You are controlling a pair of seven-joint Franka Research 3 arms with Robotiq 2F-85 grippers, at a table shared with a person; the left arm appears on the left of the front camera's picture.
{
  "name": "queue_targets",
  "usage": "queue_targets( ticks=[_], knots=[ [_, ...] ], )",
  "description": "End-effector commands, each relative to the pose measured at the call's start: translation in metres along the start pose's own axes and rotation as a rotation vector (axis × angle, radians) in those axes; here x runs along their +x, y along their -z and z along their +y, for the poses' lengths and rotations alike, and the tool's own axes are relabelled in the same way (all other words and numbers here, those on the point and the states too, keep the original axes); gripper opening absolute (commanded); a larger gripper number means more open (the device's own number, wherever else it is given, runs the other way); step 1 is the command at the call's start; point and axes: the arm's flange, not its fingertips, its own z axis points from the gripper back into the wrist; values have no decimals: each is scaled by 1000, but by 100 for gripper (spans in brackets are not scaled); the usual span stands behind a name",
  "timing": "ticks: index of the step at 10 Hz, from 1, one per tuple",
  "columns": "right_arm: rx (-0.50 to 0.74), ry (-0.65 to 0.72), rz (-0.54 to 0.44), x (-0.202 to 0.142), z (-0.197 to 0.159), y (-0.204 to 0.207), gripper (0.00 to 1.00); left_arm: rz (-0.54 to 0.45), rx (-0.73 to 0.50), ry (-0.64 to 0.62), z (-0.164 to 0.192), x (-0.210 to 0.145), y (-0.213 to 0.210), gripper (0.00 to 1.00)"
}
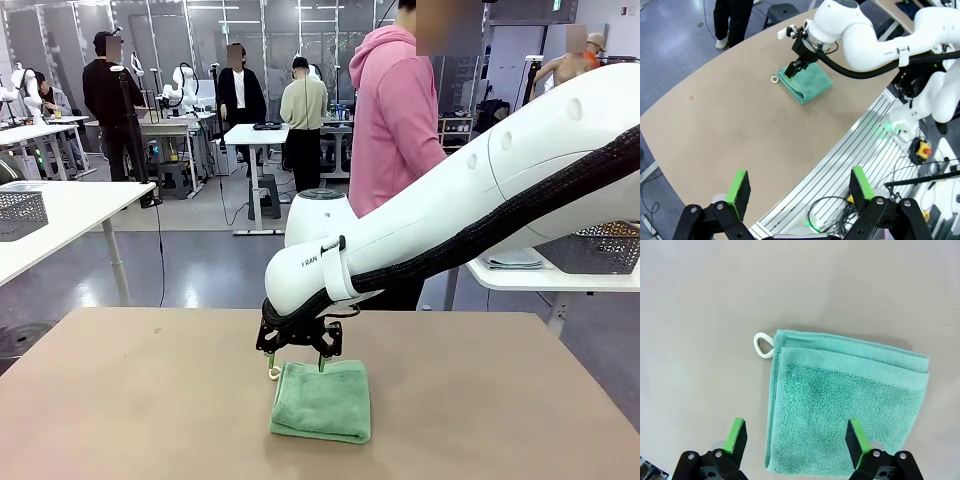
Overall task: Fold the towels and place them in the basket.
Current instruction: Place the folded Towel with hook on the right side of the table.
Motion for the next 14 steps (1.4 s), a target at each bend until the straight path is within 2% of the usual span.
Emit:
queue_targets(
  ticks=[1, 5, 6, 8, 11, 14],
  knots=[
    [1, -2, -2, 0, 0, -1, 100, -4, -16, 22, -1, 1, 0, 100],
    [0, 0, 0, 0, 0, 0, 100, -4, -16, 22, -1, 1, 0, 100],
    [29, 5, -23, -16, -20, -19, 100, -4, -16, 22, -1, 1, 0, 100],
    [215, 53, -81, -39, -71, -40, 100, -4, -16, 22, -1, 1, 0, 100],
    [329, 140, -134, -57, -147, -38, 100, -4, -16, 22, -1, 1, 0, 100],
    [444, 123, -114, -70, -195, -27, 100, -4, -16, 22, -1, 1, 0, 100]
  ],
)
